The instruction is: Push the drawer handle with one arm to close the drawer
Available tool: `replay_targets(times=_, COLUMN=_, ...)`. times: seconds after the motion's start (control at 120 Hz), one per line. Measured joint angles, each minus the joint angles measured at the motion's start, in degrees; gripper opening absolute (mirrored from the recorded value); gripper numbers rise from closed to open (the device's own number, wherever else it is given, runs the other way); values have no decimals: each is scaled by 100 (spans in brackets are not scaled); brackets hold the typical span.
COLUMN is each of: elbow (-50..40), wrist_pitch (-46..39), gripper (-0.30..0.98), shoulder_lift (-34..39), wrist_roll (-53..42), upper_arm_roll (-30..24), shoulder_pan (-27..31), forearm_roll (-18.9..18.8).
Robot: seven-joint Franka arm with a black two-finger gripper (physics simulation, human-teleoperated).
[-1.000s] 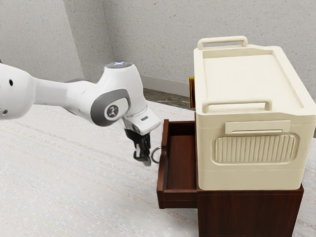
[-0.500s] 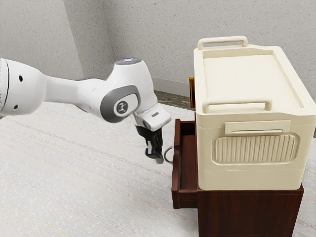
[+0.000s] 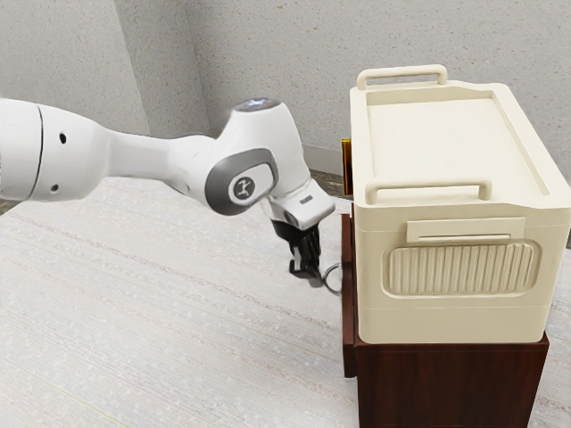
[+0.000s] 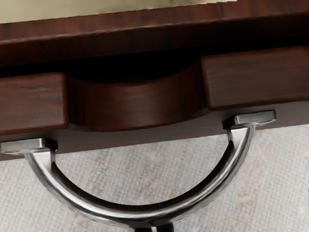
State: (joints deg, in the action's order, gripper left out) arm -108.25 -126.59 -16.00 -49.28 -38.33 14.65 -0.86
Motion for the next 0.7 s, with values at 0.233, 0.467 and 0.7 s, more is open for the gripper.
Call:
replay_targets(times=0.233, elbow=162, wrist_pitch=-14, gripper=-10, shoulder_lift=-147, wrist_roll=130, upper_arm_roll=11, shoulder_pan=-121, forearm_roll=-52)
replay_targets(times=0.467, elbow=187, wrist_pitch=-99, gripper=-9, shoulder_lift=-154, wrist_roll=245, upper_arm_roll=25, shoulder_pan=-162, forearm_roll=-68)
replay_targets(times=0.7, elbow=-320, wrist_pitch=931, gripper=5, shoulder_lift=2504, wrist_roll=298, upper_arm_roll=107, shoulder_pan=466, forearm_roll=389)
